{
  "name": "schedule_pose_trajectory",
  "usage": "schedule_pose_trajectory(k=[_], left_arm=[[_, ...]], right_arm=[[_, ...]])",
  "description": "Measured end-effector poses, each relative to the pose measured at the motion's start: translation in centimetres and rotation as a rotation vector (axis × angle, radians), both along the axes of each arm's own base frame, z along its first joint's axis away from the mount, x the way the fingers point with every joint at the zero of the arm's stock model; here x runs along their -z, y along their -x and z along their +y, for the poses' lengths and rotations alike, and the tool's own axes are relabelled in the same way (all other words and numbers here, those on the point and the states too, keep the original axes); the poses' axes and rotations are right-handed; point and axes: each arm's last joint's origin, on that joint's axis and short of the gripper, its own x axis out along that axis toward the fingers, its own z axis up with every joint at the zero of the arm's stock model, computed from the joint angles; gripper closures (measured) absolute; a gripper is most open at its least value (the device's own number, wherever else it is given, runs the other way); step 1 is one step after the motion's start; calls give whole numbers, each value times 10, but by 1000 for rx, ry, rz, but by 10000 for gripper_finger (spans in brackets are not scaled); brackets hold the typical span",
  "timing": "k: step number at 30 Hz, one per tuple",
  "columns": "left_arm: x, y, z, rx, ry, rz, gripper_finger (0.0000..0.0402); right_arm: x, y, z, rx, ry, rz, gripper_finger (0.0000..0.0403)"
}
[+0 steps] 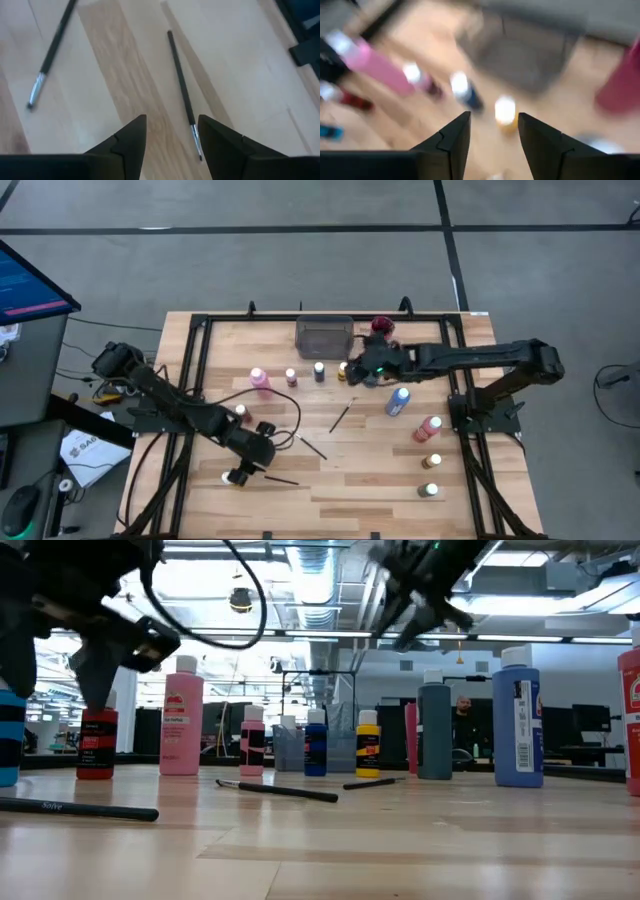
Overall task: Pick & Place Paint Supplies
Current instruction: Put the black paintbrush into the red cup
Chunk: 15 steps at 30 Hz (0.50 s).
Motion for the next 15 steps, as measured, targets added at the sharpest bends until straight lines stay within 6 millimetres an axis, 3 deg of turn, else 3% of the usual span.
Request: schedule_pose_trajectory(k=[6, 15], left_arm=[[-5, 7, -7, -6, 15, -9, 229], [-12, 10, -6, -83, -6, -45, 229]], right_arm=[[22, -30, 14, 33, -230, 171, 270], [34, -70, 27, 85, -331, 507, 274]])
